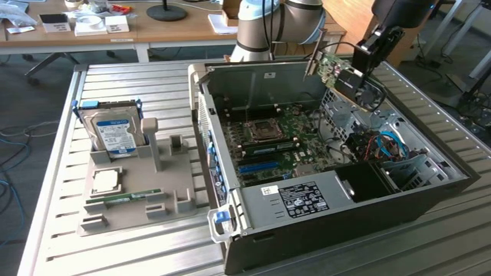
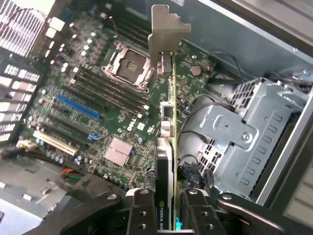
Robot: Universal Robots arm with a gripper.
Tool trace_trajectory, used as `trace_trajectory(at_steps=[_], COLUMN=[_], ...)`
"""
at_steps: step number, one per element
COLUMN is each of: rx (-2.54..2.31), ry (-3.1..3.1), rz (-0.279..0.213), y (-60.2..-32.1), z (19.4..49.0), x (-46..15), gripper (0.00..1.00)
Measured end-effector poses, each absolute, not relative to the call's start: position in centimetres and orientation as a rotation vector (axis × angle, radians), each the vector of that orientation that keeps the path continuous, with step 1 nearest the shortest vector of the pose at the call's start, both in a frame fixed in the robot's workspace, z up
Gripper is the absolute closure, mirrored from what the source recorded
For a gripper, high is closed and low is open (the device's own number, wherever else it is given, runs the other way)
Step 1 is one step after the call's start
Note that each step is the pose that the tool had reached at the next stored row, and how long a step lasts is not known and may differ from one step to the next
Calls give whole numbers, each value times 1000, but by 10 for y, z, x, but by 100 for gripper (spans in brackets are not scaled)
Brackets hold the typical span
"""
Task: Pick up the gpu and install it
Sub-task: 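Insert the gpu into the slot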
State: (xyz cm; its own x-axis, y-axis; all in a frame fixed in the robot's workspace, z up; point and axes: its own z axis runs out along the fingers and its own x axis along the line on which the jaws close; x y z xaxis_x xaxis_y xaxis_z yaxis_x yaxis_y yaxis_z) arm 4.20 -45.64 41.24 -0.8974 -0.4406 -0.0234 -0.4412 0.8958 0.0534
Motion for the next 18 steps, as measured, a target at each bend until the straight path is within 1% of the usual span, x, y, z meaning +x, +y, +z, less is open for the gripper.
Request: trace_trajectory(at_steps=[18], rx=[-1133], ry=[2926], rz=[92], y=[-456], z=[412], x=[42], gripper=[73])
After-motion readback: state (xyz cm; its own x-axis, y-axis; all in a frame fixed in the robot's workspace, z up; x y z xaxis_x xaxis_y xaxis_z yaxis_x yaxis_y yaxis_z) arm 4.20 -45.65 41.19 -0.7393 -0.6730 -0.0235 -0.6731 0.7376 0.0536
